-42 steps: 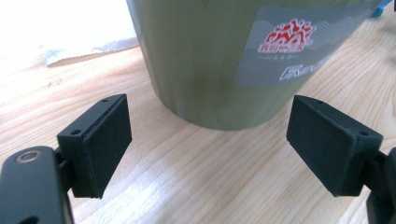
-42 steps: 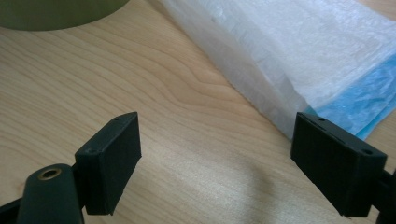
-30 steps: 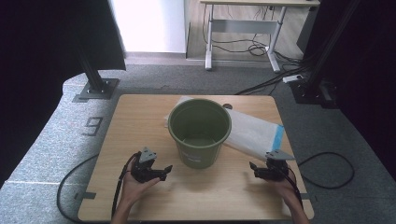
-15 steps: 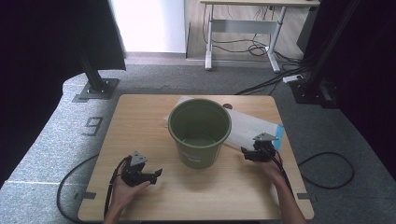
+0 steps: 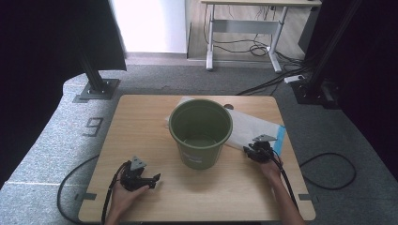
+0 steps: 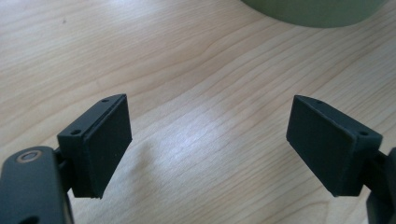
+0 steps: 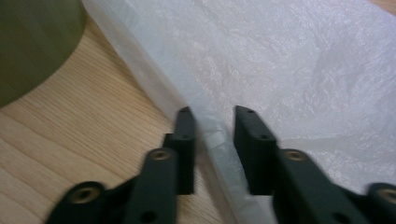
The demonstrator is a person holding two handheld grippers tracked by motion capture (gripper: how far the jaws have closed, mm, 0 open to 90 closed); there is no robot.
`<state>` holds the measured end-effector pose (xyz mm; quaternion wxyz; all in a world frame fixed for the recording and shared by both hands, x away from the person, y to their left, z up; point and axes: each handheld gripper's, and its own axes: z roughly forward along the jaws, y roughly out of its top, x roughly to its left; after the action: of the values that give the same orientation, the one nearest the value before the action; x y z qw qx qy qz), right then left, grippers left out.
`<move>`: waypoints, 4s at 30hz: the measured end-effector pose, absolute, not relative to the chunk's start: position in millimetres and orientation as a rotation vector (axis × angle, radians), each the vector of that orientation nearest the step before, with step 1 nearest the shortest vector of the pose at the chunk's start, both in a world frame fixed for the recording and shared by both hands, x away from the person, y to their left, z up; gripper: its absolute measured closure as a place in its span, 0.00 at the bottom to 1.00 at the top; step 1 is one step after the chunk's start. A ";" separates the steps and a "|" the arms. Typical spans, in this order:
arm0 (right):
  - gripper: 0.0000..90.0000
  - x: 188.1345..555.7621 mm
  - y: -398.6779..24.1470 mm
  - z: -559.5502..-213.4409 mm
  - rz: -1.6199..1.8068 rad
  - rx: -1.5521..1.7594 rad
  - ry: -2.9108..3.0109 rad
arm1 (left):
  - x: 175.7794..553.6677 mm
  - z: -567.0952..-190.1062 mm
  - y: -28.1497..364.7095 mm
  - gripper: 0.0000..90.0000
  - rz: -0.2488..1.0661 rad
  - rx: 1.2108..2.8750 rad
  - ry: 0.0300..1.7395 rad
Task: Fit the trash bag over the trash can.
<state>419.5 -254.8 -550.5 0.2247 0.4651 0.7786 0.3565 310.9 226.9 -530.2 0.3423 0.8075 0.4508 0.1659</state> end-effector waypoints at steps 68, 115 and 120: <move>0.98 384.1 -217.2 -549.3 1.011 1.173 2.245 | 312.7 -536.2 235.8 0.17 0.391 2.062 1.207; 0.98 389.6 -213.6 -512.8 1.166 1.149 1.994 | 315.6 -528.3 250.9 0.19 0.366 1.970 1.239; 0.98 380.6 -232.7 -490.8 1.312 1.173 1.872 | 317.3 -529.8 250.6 0.19 0.361 1.970 1.248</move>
<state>380.6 -232.7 -490.8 0.2824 0.4379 0.6989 0.4899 317.3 250.6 -529.8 0.3810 0.7719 0.4889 0.1413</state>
